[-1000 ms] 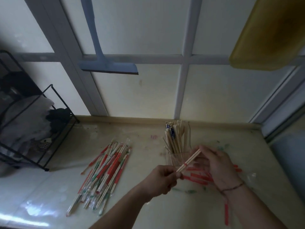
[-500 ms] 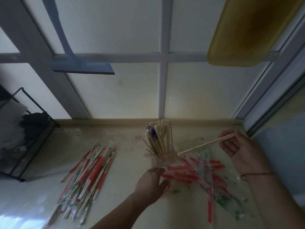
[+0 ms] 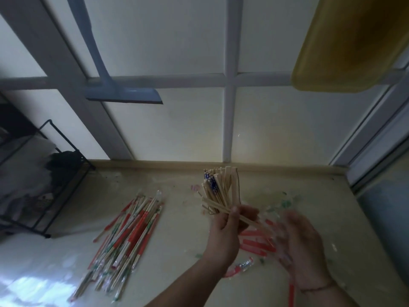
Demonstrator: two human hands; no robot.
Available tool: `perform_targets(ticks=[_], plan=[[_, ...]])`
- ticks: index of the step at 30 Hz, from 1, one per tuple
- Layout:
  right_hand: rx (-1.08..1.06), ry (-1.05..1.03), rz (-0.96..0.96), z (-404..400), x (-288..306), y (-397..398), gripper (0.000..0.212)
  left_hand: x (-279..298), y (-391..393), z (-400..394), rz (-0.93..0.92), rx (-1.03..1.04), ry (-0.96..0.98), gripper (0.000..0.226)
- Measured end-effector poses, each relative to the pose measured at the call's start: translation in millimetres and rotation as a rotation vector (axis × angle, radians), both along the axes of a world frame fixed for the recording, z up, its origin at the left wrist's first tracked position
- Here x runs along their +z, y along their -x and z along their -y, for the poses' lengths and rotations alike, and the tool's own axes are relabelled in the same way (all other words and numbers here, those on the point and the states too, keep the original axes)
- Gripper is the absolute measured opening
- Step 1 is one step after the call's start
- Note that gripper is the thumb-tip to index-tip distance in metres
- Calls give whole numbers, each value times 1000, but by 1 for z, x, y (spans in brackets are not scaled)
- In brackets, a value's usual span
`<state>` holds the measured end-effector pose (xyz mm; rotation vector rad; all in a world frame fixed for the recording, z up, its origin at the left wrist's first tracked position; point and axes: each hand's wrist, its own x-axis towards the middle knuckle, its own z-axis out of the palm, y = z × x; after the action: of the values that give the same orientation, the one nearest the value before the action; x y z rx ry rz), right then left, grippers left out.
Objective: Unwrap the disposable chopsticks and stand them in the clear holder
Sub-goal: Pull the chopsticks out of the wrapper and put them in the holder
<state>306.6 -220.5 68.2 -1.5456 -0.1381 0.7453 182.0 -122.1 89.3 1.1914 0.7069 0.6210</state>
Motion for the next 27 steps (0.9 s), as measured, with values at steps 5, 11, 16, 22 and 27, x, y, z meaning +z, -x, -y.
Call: perform_targets(ticks=[5,11,16,22,27], plan=[[477,-70,569,-21,67,1,44,2,10,-11,-91,-305,44,38],[742,-43,777,-47,91,7,54,9,16,-16,-154,-477,-89,35],[794,-99,785,-50,93,7,46,4,23,-28,-228,-565,-205,34],[475,-254,773,-69,98,-15,27,1,33,-36,-368,-441,-488,31],[204,-305,828,-102,92,-47,22,-23,54,-45,-470,-219,-600,35]])
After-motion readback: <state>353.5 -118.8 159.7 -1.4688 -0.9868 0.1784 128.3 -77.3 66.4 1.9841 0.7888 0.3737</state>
